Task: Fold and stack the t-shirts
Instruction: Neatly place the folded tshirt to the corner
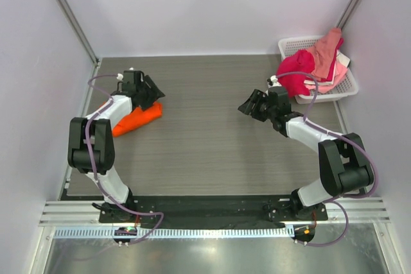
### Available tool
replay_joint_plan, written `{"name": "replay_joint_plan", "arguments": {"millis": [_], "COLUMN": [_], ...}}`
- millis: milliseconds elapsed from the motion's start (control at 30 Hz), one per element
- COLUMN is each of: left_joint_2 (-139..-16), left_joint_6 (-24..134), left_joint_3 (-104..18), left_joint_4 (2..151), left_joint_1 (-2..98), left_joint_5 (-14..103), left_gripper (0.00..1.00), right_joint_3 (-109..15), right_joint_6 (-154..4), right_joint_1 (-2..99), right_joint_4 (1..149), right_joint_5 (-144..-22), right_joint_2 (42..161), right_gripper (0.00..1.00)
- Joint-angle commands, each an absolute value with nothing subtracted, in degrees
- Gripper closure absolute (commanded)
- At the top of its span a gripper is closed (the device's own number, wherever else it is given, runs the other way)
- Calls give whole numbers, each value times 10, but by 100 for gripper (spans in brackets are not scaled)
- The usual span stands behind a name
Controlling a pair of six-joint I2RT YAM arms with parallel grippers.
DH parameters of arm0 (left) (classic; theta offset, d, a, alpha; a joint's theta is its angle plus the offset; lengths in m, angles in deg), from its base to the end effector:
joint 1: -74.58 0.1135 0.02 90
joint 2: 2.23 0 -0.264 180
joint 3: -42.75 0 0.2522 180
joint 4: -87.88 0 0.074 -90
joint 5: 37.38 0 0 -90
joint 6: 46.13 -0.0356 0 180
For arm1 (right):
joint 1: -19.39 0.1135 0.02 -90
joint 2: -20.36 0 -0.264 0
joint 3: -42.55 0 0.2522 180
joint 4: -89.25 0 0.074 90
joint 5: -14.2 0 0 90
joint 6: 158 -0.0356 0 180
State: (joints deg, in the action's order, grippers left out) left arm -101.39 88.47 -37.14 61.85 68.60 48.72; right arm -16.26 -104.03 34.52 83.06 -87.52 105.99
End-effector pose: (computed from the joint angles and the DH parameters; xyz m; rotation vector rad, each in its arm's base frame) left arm 0.3748 -0.0417 0.2131 -0.7675 2.2926 -0.4990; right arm 0.3034 0.0895 0.2036 0.2814 2.2083 0.7267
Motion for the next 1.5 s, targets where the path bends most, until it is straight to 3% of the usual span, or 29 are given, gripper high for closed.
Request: {"name": "replay_joint_plan", "arguments": {"millis": [0, 200, 367, 633, 867, 1000, 1100, 1233, 1467], "left_joint_2": [-1025, -1054, -1087, -1214, -1270, -1243, -1171, -1069, -1000], "left_joint_6": [908, 958, 1085, 1195, 1242, 1204, 1132, 986, 956], "left_joint_3": [-378, -378, -294, -194, -119, -73, -74, -102, -112], "left_joint_4": [722, 788, 1022, 1252, 1360, 1349, 1209, 927, 826], "left_joint_1": [697, 705, 767, 809, 872, 923, 927, 931, 979], "left_joint_5": [367, 320, 215, 145, 104, 75, 85, 187, 225], "left_gripper": [34, 35, 43, 43, 42, 42, 40, 35, 28], "right_joint_3": [-164, -166, -166, -166, -166, -167, -169, -168, -167], "right_joint_6": [-1036, -1037, -1037, -1039, -1040, -1041, -1043, -1043, -1042], "right_joint_1": [342, 342, 342, 342, 341, 342, 342, 342, 340], "right_joint_4": [866, 867, 867, 868, 868, 867, 868, 867, 867], "right_joint_5": [-878, -883, -886, -894, -896, -896, -898, -899, -899], "right_joint_2": [1061, 1069, 1072, 1075, 1076, 1076, 1079, 1081, 1076], "right_gripper": [43, 46, 50, 52, 53, 53, 54, 54, 55]}}
